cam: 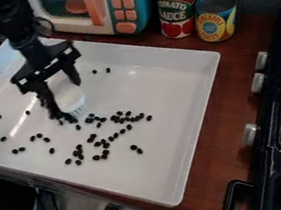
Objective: Sweep into pile
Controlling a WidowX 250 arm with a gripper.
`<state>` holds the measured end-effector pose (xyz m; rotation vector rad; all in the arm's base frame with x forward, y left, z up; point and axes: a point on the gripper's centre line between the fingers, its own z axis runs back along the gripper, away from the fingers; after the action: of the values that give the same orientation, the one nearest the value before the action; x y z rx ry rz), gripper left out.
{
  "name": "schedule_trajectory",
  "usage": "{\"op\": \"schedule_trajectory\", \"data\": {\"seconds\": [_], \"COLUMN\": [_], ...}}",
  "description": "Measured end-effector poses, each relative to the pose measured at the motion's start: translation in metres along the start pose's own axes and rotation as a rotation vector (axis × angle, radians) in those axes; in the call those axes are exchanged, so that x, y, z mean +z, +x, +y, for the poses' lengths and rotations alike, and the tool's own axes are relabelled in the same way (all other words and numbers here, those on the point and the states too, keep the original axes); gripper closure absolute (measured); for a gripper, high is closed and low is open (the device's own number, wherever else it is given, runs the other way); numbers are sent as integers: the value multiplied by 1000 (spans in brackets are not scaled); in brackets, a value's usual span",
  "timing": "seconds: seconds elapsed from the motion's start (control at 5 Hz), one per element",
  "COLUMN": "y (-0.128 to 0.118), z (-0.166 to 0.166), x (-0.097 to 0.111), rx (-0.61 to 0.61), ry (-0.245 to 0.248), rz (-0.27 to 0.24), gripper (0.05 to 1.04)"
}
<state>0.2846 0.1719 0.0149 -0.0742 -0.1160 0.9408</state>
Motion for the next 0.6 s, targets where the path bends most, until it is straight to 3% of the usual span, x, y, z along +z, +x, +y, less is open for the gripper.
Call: {"op": "schedule_trajectory", "data": {"seconds": [0.6], "y": [13], "z": [38], "x": [5], "rx": [19], "ry": [35], "rz": [-47], "gripper": [374]}}
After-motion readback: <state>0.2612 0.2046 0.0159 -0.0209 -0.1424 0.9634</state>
